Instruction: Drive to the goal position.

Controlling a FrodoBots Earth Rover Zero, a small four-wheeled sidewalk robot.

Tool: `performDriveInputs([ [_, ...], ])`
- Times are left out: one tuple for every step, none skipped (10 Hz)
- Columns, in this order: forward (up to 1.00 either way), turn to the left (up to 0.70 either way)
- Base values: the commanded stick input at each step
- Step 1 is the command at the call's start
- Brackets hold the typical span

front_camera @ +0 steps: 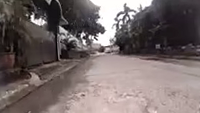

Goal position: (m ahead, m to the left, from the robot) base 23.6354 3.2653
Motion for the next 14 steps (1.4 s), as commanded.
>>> performDriveInputs([
  [1.0, 0.0],
  [1.0, 0.0],
  [1.0, 0.0],
  [1.0, 0.0],
  [1.0, 0.0],
  [1.0, 0.0],
  [1.0, 0.0],
  [1.0, 0.0],
  [1.0, 0.0],
  [1.0, 0.0],
  [1.0, 0.0],
  [1.0, 0.0],
  [1.0, 0.0],
  [1.0, 0.0],
])
